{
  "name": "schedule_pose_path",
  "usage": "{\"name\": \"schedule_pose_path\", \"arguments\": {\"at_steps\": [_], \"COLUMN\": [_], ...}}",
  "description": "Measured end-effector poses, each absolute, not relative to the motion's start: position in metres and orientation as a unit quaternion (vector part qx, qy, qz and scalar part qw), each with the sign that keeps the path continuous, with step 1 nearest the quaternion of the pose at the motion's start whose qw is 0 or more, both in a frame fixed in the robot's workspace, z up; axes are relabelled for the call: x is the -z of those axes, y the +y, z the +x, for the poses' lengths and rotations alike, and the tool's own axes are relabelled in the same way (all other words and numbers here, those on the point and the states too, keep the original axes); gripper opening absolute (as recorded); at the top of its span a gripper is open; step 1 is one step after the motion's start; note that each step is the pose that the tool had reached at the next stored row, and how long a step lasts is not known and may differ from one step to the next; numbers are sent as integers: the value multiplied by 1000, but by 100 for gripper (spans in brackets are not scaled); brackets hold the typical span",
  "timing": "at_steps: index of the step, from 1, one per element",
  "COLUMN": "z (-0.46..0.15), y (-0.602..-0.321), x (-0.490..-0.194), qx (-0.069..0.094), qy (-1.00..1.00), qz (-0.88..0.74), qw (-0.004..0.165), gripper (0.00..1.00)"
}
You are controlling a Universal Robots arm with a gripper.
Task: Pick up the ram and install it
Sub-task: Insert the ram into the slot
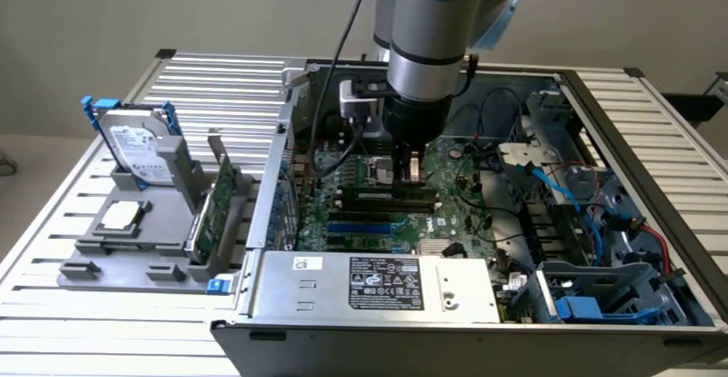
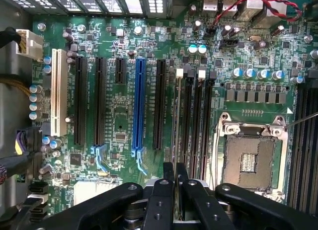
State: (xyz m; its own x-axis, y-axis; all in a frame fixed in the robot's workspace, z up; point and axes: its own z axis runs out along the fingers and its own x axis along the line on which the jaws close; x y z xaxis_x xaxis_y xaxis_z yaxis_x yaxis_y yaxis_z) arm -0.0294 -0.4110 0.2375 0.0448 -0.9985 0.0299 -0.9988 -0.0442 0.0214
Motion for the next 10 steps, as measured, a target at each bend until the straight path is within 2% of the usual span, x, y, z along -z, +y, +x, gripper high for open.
{"name": "schedule_pose_path", "arguments": {"at_steps": [10], "z": [-29], "y": [-411], "x": [-234], "qx": [-4], "qy": [-689], "qz": [724], "qw": [18], "gripper": [13]}}
